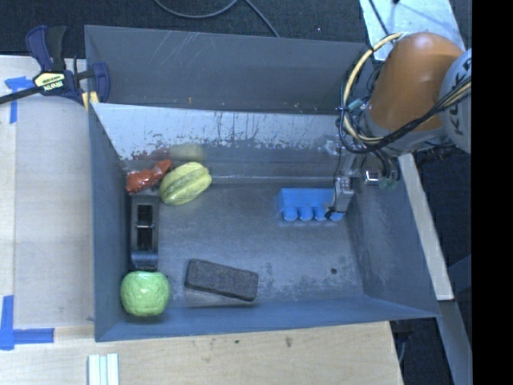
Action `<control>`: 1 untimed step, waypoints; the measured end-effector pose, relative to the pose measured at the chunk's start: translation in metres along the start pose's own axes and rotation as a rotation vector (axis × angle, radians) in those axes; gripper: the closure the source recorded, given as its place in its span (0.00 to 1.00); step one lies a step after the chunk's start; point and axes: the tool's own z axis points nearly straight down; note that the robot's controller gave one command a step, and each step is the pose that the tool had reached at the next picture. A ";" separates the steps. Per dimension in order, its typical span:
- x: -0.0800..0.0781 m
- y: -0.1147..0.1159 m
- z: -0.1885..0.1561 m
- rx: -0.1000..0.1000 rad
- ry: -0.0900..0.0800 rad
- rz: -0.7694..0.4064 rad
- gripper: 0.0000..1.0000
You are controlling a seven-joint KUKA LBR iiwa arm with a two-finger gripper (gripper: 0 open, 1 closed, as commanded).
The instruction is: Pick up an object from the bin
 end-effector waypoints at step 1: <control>0.009 0.006 0.060 -0.001 0.005 0.030 0.00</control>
Offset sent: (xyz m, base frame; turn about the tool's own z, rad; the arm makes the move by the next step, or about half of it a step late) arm -0.0005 0.0039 -0.0873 -0.0112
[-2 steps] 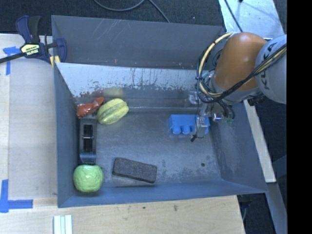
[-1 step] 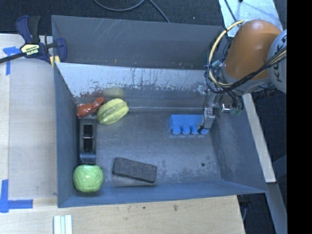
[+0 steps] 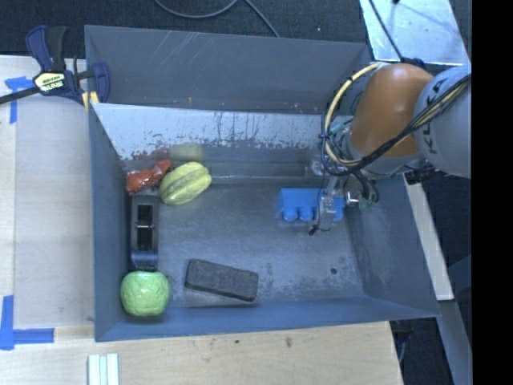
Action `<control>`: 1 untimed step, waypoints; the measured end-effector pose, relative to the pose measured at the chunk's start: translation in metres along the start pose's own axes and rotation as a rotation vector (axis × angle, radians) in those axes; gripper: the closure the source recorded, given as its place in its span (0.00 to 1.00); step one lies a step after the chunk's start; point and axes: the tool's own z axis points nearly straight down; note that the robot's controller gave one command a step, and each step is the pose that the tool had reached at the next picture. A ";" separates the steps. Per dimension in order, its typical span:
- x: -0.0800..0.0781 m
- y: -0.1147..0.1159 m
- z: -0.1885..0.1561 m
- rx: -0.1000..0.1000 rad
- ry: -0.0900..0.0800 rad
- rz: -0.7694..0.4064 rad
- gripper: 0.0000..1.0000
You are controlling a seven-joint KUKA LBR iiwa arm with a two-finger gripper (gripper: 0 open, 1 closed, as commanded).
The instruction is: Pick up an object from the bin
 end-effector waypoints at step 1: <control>-0.008 -0.002 0.027 0.001 -0.010 -0.041 1.00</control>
Offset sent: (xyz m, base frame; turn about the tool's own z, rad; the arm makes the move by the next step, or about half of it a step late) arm 0.0000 0.0000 0.0000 0.0000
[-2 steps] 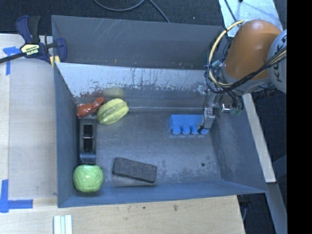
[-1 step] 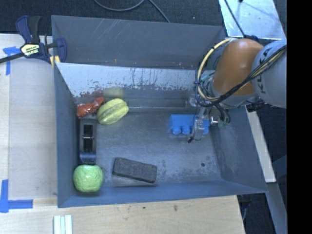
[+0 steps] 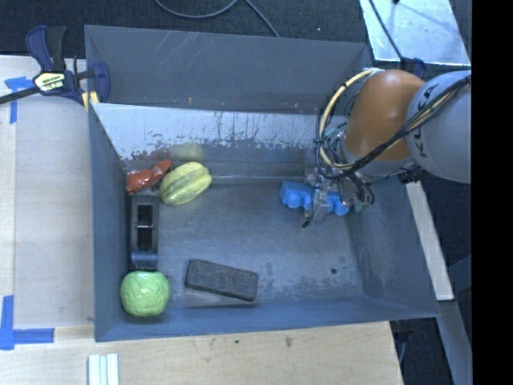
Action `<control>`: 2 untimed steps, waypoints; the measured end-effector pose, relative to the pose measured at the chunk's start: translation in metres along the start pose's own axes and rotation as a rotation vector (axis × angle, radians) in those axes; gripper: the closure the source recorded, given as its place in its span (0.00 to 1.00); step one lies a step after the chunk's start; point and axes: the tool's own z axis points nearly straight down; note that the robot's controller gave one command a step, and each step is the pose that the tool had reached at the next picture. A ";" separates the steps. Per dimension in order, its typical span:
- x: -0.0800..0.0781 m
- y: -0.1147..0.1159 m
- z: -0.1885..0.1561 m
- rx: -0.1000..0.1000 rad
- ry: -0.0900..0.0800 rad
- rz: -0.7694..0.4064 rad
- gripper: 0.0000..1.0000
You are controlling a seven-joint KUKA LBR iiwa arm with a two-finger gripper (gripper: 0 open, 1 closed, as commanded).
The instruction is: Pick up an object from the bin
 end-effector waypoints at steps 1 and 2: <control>0.000 0.000 0.000 0.000 0.000 0.000 1.00; 0.001 0.000 -0.003 0.000 0.004 0.000 1.00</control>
Offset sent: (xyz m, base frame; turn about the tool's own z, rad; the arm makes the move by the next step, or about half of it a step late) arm -0.0001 0.0000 0.0693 0.0000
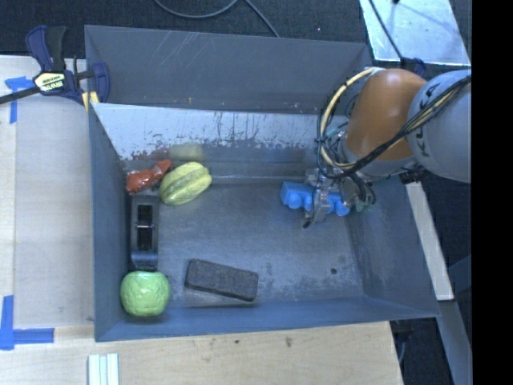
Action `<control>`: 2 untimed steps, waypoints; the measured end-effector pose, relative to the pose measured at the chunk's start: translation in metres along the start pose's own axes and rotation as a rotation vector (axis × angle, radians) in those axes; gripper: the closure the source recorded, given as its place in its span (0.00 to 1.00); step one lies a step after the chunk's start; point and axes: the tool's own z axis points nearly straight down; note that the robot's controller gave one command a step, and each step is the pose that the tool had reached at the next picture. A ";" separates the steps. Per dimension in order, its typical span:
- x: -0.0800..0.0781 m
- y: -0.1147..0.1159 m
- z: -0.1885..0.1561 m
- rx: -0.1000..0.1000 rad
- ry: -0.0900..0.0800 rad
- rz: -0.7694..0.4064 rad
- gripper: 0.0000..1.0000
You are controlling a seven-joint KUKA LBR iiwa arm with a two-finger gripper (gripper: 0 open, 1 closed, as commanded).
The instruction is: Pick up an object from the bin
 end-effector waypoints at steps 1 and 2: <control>0.002 0.000 -0.020 -0.001 0.007 0.000 1.00; -0.001 0.000 -0.043 0.000 0.000 0.000 1.00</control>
Offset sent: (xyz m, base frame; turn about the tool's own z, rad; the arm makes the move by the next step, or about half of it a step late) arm -0.0001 -0.0002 0.0198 0.0000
